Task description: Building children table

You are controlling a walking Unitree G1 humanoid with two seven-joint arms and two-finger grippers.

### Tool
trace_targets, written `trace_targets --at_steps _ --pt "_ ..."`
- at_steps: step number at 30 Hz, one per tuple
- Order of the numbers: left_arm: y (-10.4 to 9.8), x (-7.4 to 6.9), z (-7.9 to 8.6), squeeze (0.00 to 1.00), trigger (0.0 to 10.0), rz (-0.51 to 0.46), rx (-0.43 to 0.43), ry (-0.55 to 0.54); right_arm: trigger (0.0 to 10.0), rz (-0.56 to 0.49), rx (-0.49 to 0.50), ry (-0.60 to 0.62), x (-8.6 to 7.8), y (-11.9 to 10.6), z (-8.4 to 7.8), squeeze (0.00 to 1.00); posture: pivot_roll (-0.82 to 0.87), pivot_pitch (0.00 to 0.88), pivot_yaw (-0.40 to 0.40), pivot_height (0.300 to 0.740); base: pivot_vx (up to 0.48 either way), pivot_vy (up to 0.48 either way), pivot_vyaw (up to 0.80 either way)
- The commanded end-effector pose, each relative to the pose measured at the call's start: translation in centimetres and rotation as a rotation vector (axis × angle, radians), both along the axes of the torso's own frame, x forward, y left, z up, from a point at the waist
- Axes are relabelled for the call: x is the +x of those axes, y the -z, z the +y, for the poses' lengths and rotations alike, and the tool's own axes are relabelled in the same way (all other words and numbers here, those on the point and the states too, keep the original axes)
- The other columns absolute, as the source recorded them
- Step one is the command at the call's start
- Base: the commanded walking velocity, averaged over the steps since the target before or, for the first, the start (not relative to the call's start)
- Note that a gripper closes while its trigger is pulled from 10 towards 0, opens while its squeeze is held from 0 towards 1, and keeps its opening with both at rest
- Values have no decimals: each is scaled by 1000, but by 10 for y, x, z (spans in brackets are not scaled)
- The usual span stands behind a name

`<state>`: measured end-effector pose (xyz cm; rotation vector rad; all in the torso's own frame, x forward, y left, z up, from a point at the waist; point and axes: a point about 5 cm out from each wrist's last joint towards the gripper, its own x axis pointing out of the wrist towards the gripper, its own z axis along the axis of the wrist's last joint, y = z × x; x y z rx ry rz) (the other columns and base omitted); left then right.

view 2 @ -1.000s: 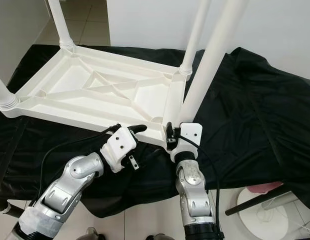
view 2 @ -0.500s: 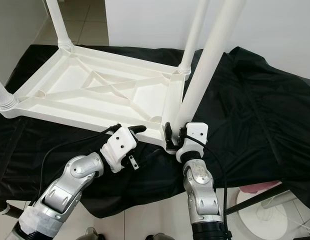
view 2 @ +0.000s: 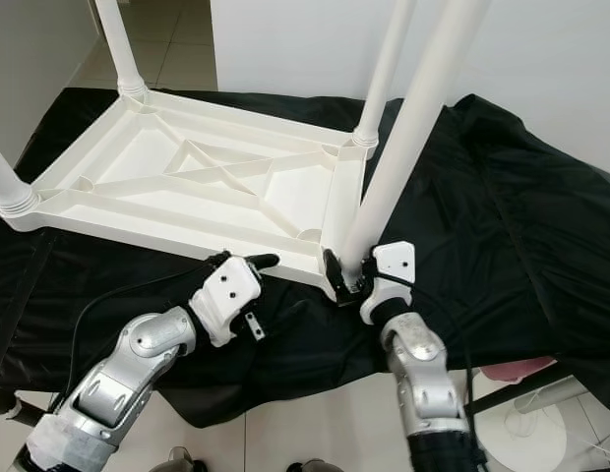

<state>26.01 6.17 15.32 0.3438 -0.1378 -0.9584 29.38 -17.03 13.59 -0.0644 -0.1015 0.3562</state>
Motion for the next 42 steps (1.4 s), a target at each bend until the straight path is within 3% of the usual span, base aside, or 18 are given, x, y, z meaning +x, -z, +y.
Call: trace_targets --at_steps 1,9,15,16,26,27,28,29,30,37,42 --pt "1 -4 -4 0 10000 14 10 46 10000 23 -18 -27 2 5 -6 0 -15 43 -91 740 0 0 0" --pt "2 -4 -4 0 10000 38 14 39 10000 42 -59 -209 14 6 1 0 5 32 -90 740 0 0 0" --pt "2 -4 -4 0 10000 45 17 38 10000 50 -64 -266 18 7 5 0 22 29 -93 740 0 0 0" --pt "2 -5 -4 0 10000 43 20 37 0 54 -69 -291 19 8 7 0 28 29 -95 740 0 0 0" --pt "4 -9 -7 0 10000 54 15 35 0 64 -77 -326 22 13 9 0 33 26 -103 740 0 0 0" --pt "4 -9 -7 0 10000 55 14 35 1176 70 -69 -313 21 14 8 0 31 26 -104 740 0 0 0" --pt "4 -9 -7 0 10000 56 13 35 5059 73 -63 -307 22 15 6 0 31 26 -104 740 0 0 0" --pt "4 -9 -7 0 10000 56 13 35 5059 73 -63 -307 22 15 6 0 31 26 -104 740 0 0 0" --pt "4 -8 -7 0 10000 56 13 35 10000 71 -57 -295 22 14 5 0 26 25 -106 740 0 0 0" --pt "4 -6 -8 0 10000 62 7 26 10000 58 -69 -146 22 14 1 0 20 25 -108 740 0 0 0" --pt "4 -7 -9 0 10000 65 2 25 10000 65 -22 58 18 17 -1 0 12 25 -105 740 0 0 0"
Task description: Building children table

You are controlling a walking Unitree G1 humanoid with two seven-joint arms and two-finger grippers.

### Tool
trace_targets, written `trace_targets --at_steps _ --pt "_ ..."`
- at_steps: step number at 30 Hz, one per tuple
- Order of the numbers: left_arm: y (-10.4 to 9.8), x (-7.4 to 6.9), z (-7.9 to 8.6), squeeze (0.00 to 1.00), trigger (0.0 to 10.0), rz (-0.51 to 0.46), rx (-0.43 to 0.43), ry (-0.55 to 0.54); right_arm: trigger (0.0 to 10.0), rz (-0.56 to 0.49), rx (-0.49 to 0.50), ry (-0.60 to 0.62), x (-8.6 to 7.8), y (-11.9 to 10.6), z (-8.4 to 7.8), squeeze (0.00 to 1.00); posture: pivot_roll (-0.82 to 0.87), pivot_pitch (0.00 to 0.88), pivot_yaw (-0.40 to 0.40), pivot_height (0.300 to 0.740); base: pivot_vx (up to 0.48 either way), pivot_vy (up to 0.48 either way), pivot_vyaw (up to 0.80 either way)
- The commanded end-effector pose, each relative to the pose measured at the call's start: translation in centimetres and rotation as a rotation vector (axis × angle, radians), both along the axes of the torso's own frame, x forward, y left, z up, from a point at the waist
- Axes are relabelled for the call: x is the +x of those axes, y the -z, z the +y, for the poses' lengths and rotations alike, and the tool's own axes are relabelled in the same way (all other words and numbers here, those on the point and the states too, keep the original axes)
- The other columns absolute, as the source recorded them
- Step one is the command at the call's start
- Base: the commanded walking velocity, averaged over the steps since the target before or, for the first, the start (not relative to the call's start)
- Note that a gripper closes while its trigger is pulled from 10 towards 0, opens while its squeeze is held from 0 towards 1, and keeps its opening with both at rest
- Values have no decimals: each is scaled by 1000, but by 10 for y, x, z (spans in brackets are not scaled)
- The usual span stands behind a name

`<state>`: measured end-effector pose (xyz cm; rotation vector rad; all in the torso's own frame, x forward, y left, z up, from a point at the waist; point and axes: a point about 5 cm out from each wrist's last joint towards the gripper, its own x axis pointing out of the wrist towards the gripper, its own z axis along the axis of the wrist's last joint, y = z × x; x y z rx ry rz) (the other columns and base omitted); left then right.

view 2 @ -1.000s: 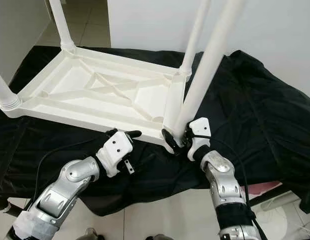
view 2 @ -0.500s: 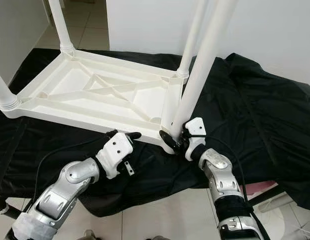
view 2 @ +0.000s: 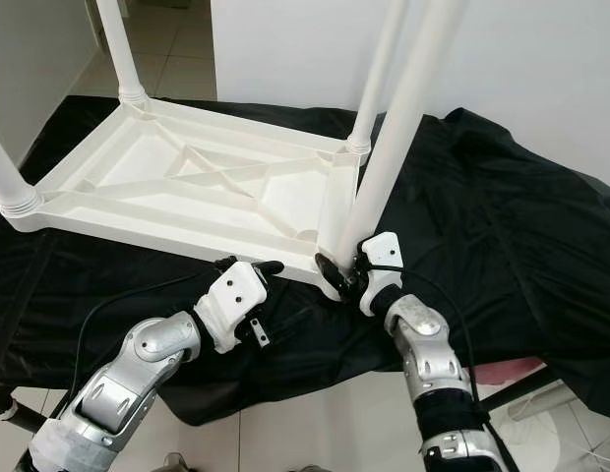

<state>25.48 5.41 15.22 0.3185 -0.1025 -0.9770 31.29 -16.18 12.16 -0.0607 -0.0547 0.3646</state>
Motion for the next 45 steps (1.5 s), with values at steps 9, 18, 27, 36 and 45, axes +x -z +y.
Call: trace_targets --at_steps 9,18,27,36,45 --pt "3 -3 -4 0 10000 20 8 29 10000 32 66 321 -10 11 14 0 12 29 -104 740 0 0 0" --pt "3 -4 -3 0 10000 21 5 25 10000 31 93 400 -17 10 36 0 22 30 -105 740 0 0 0" --pt "2 -2 1 0 10000 13 9 12 10000 22 102 421 -17 7 35 1000 28 30 -99 740 0 0 0" --pt "2 -2 3 0 10000 9 11 3 10000 -30 91 388 -21 1 34 816 23 39 -101 740 0 0 0" --pt "-1 -2 3 0 10000 12 -47 -47 10000 -71 36 324 -31 0 23 0 15 56 -126 740 0 0 0"
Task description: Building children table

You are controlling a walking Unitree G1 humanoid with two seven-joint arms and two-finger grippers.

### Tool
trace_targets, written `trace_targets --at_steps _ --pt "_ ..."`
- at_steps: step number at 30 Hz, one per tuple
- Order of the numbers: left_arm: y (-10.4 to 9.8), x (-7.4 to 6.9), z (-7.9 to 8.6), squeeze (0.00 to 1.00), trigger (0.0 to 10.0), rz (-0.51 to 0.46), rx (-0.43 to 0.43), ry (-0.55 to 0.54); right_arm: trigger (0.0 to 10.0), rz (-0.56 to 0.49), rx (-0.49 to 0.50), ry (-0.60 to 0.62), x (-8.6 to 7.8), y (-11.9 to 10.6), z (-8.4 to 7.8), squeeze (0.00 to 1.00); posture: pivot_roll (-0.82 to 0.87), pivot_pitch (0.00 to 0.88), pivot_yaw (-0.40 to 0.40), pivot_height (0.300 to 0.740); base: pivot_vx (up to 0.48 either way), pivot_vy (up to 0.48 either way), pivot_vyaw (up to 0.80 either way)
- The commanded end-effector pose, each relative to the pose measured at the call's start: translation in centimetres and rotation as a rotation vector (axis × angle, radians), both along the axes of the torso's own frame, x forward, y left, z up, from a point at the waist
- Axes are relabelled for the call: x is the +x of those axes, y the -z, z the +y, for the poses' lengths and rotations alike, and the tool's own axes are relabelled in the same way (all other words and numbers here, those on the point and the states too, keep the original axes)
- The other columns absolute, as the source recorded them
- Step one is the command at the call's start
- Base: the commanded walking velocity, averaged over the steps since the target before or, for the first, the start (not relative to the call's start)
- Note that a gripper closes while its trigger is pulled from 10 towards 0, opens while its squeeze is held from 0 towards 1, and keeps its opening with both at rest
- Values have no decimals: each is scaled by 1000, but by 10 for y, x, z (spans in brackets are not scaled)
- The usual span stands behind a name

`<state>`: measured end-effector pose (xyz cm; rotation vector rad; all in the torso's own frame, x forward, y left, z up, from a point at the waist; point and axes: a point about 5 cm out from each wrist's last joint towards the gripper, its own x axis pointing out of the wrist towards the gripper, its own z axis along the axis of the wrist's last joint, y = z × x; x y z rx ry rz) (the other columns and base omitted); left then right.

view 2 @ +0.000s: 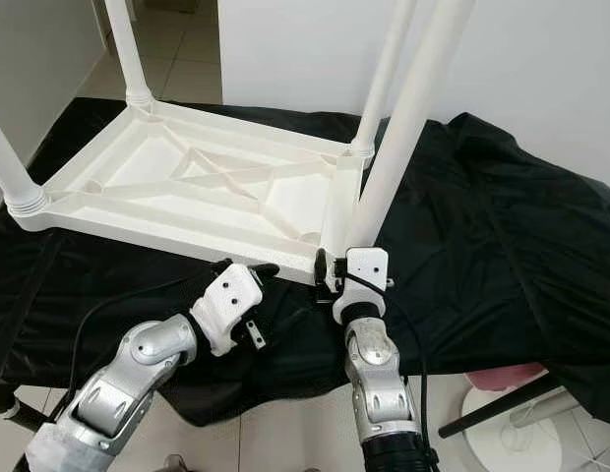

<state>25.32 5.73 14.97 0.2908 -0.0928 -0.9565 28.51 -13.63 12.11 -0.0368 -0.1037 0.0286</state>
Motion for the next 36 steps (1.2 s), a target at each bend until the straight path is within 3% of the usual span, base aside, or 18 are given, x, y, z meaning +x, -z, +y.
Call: trace_targets --at_steps 1,14,15,16,24,26,27,28,33,36 --pt "-4 0 -1 0 10000 -7 -33 -34 10000 -25 -14 -20 -5 -1 -4 0 15 56 -126 740 0 0 0" --pt "-3 1 8 0 10000 -38 -27 -92 10000 -41 -11 -78 -24 9 -19 0 12 79 -140 740 0 0 0" --pt "-3 1 9 0 10000 -36 -26 -94 10000 -31 3 -95 -25 10 -20 161 13 84 -136 740 0 0 0" --pt "-2 0 9 0 10000 -27 -28 -91 10000 -24 30 -125 -26 11 -20 1000 13 85 -136 740 0 0 0" --pt "-4 0 10 0 10000 -14 -35 -76 10000 -25 -17 -311 -15 4 -35 1000 9 91 -125 740 0 0 0" --pt "-4 0 10 0 10000 -14 -35 -76 10000 -25 -17 -311 -15 4 -35 1000 9 91 -125 740 0 0 0" --pt "-4 0 9 0 10000 -14 -36 -74 10000 -25 -20 -331 -12 3 -37 596 9 91 -125 740 0 0 0" --pt "-4 0 9 0 10000 -14 -35 -73 10000 -24 -25 -345 -10 2 -38 0 10 88 -125 740 0 0 0" --pt "-6 2 7 0 10000 -17 -38 -69 10000 -4 -87 -497 10 -6 -40 0 16 83 -131 740 0 0 0" --pt "-6 2 7 0 10000 -17 -40 -67 10000 2 -106 -536 14 -8 -38 0 19 83 -135 740 0 0 0"
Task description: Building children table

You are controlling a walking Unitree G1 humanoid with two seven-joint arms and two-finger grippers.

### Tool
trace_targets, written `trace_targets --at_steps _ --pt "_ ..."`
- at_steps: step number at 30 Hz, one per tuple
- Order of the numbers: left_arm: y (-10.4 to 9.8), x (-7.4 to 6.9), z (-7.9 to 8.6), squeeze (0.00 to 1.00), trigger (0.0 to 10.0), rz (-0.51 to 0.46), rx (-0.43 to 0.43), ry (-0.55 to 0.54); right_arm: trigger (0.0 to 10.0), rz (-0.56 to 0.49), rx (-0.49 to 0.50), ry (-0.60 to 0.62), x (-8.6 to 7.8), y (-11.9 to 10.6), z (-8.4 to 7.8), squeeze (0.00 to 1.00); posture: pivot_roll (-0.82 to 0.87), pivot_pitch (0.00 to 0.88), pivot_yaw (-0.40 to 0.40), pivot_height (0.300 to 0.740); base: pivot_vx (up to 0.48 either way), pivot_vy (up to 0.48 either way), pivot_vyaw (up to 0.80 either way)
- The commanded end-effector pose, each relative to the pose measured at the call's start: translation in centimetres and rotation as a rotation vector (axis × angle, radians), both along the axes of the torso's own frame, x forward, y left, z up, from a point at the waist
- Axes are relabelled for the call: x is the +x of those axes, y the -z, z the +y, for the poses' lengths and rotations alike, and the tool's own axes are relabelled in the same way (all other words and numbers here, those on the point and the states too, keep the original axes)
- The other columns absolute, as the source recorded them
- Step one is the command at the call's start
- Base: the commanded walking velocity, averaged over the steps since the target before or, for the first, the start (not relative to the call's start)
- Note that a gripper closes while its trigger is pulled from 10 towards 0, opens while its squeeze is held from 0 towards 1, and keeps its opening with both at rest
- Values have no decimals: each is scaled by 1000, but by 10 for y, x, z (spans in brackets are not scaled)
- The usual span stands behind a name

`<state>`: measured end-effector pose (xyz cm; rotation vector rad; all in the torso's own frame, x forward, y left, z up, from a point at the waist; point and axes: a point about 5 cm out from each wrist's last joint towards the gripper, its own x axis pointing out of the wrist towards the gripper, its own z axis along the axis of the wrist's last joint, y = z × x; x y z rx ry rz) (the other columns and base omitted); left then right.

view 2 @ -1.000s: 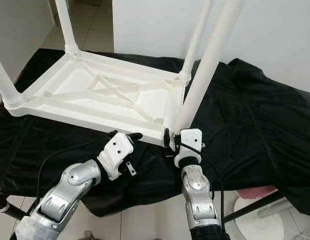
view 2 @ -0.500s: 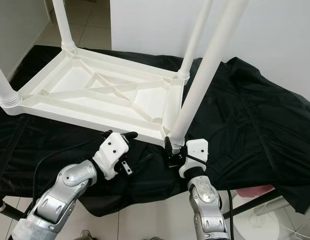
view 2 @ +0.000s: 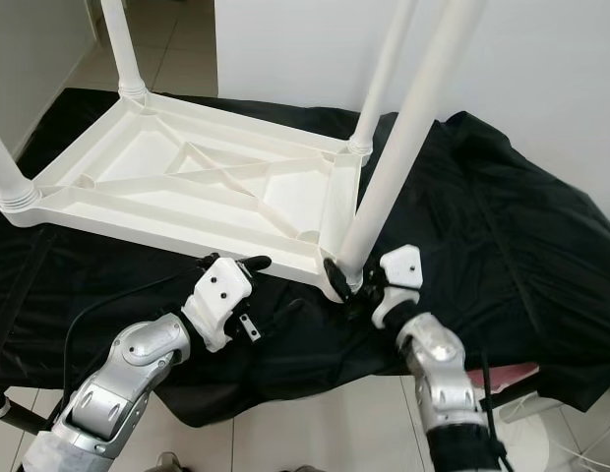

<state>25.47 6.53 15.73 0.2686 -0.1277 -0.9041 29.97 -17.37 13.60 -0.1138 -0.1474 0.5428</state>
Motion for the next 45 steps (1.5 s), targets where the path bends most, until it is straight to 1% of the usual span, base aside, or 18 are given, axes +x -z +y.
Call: trace_targets --at_steps 1,4,5,6,8,9,17,18,26,28,29,32,34,36,39,42,43,45 --pt "1 1 -2 0 10000 10 -3 -19 10000 41 -28 -49 2 7 1 0 22 81 -138 740 0 0 0" --pt "1 0 -5 0 10000 20 -6 0 10000 42 -60 -80 9 7 2 0 27 79 -143 740 0 0 0" --pt "2 -2 -6 0 10000 29 -6 15 4275 49 -66 -91 11 7 2 0 29 78 -145 740 0 0 0" --pt "2 -3 -8 0 10000 34 -4 29 3686 53 -74 -103 14 8 2 0 33 77 -148 740 0 0 0" --pt "2 -3 -8 0 10000 34 -4 29 3686 53 -74 -103 14 8 2 0 33 77 -148 740 0 0 0" --pt "3 -4 -9 0 10000 41 -3 39 0 58 -80 -110 15 8 2 0 33 77 -148 740 0 0 0" --pt "4 -6 -10 0 10000 53 -4 44 0 80 -72 -132 19 11 -1 0 41 78 -156 740 0 0 0" --pt "4 -7 -9 0 10000 54 -2 42 10000 74 -72 -118 20 11 -3 0 39 81 -156 740 0 0 0" --pt "5 -7 -8 0 10000 59 0 35 10000 59 13 -48 17 6 -2 0 34 90 -153 740 0 0 0" --pt "5 -8 -8 0 10000 63 -3 36 10000 41 21 43 14 5 -1 0 31 93 -150 740 0 0 0" --pt "5 -8 -8 0 10000 63 -3 36 10000 41 21 43 14 5 -1 0 31 93 -150 740 0 0 0" --pt "6 -9 -8 0 10000 68 -1 41 10000 51 85 200 9 5 4 0 20 100 -140 740 0 0 0" --pt "6 -8 -8 0 10000 69 0 43 10000 64 95 250 7 6 5 0 17 100 -139 740 0 0 0" --pt "6 -8 -8 0 10000 69 0 43 10000 64 95 250 7 6 5 0 17 100 -139 740 0 0 0" --pt "5 -7 -10 0 10000 72 0 54 10000 91 130 379 -5 15 19 0 6 107 -132 740 0 0 0" --pt "5 -7 -10 0 10000 72 -1 56 10000 107 145 431 -9 19 23 0 6 110 -133 740 0 0 0" --pt "5 -7 -10 0 10000 72 -1 55 10000 118 167 501 -11 20 27 0 7 110 -133 740 0 0 0" --pt "5 -7 -10 0 10000 72 -2 54 10000 128 183 546 -12 22 33 0 8 111 -133 740 0 0 0"
